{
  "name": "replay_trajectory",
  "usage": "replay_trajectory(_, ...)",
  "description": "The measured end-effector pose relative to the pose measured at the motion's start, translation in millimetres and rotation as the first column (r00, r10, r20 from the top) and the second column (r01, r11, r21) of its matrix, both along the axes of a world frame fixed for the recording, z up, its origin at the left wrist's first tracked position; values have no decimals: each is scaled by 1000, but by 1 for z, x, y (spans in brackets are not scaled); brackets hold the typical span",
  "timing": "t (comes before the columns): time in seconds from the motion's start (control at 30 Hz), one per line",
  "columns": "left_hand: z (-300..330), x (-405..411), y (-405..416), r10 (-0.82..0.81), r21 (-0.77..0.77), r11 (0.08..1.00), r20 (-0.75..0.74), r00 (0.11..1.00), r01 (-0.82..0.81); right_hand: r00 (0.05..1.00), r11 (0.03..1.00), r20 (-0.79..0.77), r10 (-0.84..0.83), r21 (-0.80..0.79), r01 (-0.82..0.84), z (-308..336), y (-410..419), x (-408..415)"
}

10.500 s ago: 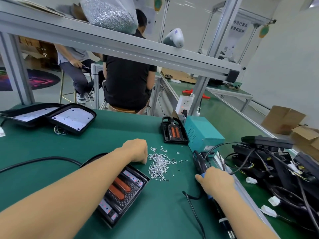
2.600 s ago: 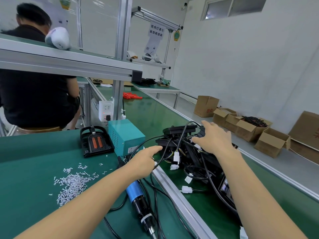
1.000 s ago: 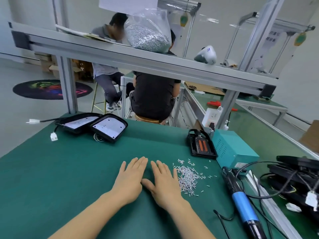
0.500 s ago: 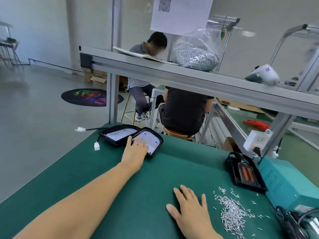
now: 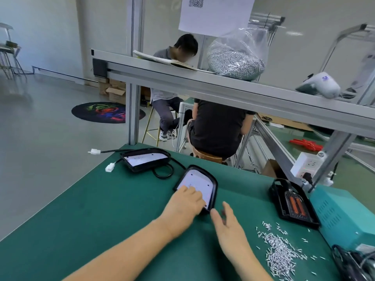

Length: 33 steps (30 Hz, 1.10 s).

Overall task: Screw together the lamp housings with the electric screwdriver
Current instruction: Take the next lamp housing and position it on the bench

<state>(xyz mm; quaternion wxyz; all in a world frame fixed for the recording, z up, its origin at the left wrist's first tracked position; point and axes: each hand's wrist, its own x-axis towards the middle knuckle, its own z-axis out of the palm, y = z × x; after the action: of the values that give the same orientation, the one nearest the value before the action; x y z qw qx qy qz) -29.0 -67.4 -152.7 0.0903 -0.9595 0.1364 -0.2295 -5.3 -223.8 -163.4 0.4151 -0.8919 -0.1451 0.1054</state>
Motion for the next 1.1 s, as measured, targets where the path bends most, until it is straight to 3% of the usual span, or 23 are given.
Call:
replay_trajectory(0.13, -11, -27, -36, -151, -68, 986, 30, 988, 153, 989, 987, -88, -117, 101, 126, 6, -3, 7)
replay_trajectory(0.27, -13, -52, -53, -224, -155, 961, 59, 973, 230, 979, 986, -138, -152, 48, 160, -1, -16, 8)
replay_trajectory(0.37, -7, -65, -41, -310, -508, 795, 131, 942, 332, 986, 991, -107, -131, -25, 130, -4, -27, 6)
replay_trajectory(0.43, -2, -64, -20, -109, -713, 662, 213, 971, 231, 989, 995, -113, -92, -42, 88, -4, -34, 6)
replay_trajectory(0.5, 2, -52, 12, 170, -780, 626, 142, 975, 4, 990, 998, -137, -33, -55, 26, -2, -41, 8)
replay_trajectory(0.57, 8, -38, 47, 350, -704, 646, -73, 934, -297, 991, 995, -127, 45, -84, -56, 0, -46, 11)
replay_trajectory(0.63, 8, -25, 73, 444, -612, 646, -186, 877, -456, 983, 983, -133, 128, -111, -143, 6, -51, 14)
replay_trajectory(0.83, -17, -10, 74, 407, -586, 673, -217, 887, -452, 908, 907, -211, 361, -146, -395, 24, -61, 18)
replay_trajectory(0.9, -21, -5, 77, 450, -482, 713, -244, 859, -510, 879, 879, -229, 418, -143, -455, 26, -63, 20)
replay_trajectory(1.0, -19, 2, 87, 524, -343, 741, -243, 817, -577, 861, 865, -252, 442, -134, -483, 29, -64, 24)
replay_trajectory(1.1, -22, 5, 93, 519, -346, 742, -246, 818, -575, 859, 862, -248, 449, -136, -489, 29, -61, 21)
